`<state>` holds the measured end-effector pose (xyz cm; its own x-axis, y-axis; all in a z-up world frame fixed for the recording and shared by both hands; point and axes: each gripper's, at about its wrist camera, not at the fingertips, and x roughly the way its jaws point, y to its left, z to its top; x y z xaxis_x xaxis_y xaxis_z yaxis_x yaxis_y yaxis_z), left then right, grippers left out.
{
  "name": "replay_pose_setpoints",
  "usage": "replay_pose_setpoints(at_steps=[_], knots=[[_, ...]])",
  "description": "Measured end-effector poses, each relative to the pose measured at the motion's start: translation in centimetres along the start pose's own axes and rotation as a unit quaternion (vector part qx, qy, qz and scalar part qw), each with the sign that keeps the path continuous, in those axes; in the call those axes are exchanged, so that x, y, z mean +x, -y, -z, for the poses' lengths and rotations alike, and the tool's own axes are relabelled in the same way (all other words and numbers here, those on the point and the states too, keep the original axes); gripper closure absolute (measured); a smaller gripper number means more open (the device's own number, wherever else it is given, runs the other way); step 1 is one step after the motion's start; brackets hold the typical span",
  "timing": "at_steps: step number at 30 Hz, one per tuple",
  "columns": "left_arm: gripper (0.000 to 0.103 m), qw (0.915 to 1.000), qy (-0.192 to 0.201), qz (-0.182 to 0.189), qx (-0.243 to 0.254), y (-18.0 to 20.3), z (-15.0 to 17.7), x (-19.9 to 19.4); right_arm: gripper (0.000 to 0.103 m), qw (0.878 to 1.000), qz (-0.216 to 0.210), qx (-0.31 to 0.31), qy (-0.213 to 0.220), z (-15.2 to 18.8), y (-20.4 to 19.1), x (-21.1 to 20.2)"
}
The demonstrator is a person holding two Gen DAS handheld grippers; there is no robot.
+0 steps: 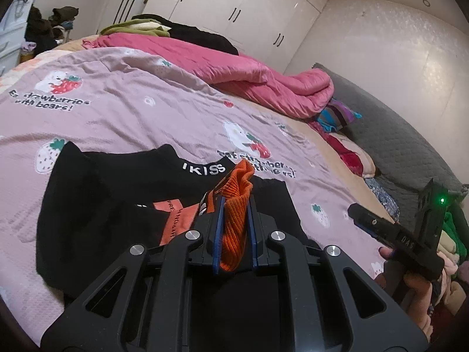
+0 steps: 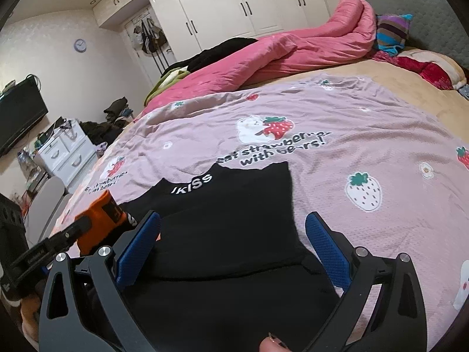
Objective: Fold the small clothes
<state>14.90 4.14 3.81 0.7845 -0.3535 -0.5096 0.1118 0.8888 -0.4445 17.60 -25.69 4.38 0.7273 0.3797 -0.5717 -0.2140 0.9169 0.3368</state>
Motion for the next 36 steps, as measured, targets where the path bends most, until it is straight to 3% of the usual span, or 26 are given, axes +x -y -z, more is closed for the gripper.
replay_pose_setpoints(at_steps=[13,15,17,19,21,22,23,25,29,36], knots=[[0.093,0.9976,-0.056,0.040,-0.010,0.6,1.8,3.4,0.005,1.000,0.004,0.028,-0.004,0.1,2.0,-0.2],[0.088,0.9969,-0.064,0.043,-0.014,0.6,2.0,3.8,0.005,1.000,0.002,0.028,-0.007,0.2,2.0,0.0],[0.072,0.9969,-0.070,0.034,-0.013,0.6,2.1,3.9,0.005,0.999,-0.001,0.028,-0.017,0.5,1.9,0.3],[0.065,0.9973,-0.067,0.028,-0.013,0.5,1.9,3.6,0.005,0.999,-0.011,0.025,-0.033,0.8,1.5,0.9],[0.049,0.9979,-0.063,0.012,-0.010,0.3,1.6,3.1,0.005,0.998,-0.019,0.018,-0.051,1.4,0.9,1.5],[0.028,0.9981,-0.061,-0.001,-0.007,0.2,1.5,2.9,0.005,0.998,-0.023,0.014,-0.060,1.7,0.6,1.9],[0.017,0.9981,-0.058,-0.021,0.000,0.1,1.3,2.6,0.005,0.997,-0.027,0.008,-0.070,2.0,0.1,2.3],[0.009,0.9976,-0.052,-0.044,0.008,-0.2,1.0,2.2,0.005,0.995,-0.037,-0.003,-0.091,2.8,-1.0,3.3],[0.009,0.9961,-0.044,-0.077,0.005,-1.4,0.4,1.4,0.005,0.990,-0.060,-0.019,-0.128,4.7,-3.4,5.2],[0.009,0.9920,-0.050,-0.116,-0.007,-3.6,-0.1,0.9,0.006,0.986,-0.068,-0.055,-0.139,6.2,-7.1,6.7]])
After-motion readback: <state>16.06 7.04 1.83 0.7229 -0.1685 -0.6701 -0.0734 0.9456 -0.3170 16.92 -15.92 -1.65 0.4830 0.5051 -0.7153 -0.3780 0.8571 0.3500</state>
